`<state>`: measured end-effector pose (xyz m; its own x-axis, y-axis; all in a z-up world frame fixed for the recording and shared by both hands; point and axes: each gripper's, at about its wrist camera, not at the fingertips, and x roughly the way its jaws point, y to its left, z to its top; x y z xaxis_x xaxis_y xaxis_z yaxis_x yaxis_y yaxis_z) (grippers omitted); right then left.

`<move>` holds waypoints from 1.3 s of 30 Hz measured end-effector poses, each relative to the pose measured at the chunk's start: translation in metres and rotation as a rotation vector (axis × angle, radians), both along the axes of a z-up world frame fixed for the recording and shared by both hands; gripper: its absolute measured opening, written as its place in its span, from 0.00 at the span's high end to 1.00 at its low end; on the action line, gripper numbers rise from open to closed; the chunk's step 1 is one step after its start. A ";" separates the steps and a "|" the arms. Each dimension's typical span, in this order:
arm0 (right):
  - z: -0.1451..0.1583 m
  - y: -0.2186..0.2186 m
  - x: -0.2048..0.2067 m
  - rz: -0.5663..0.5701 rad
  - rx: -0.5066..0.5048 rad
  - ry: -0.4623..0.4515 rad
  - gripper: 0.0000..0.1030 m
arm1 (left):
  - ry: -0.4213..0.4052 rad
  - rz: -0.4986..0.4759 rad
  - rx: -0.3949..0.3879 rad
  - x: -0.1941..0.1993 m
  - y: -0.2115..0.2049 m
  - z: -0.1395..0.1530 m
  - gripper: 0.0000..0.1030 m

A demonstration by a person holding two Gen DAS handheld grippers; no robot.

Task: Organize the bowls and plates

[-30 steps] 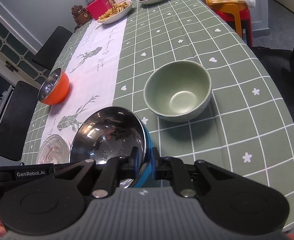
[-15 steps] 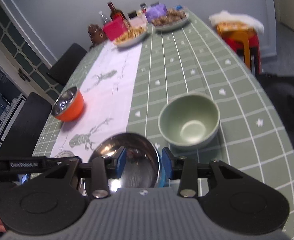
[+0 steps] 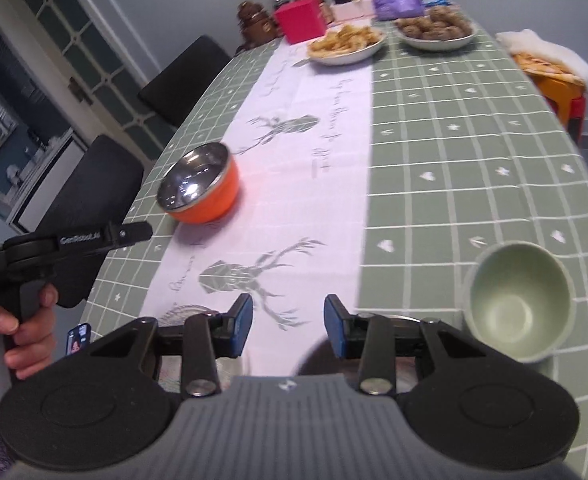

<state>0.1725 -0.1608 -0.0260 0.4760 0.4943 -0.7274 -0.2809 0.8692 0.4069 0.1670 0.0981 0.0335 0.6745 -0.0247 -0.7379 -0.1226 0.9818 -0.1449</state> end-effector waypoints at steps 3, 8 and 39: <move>0.005 0.033 0.020 0.033 -0.006 0.014 0.62 | 0.001 0.068 -0.045 0.011 0.028 -0.004 0.76; 0.017 0.085 0.051 0.049 -0.028 -0.046 0.62 | -0.054 0.116 -0.071 0.035 0.066 -0.016 0.76; -0.036 0.170 0.151 -0.062 -0.218 0.021 0.95 | 0.009 0.169 -0.303 0.080 0.098 -0.065 0.68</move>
<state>0.3238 0.0097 -0.0623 0.4847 0.2940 -0.8238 -0.2174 0.9528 0.2121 0.2470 0.1959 -0.0318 0.6814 -0.1316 -0.7200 -0.2826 0.8601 -0.4247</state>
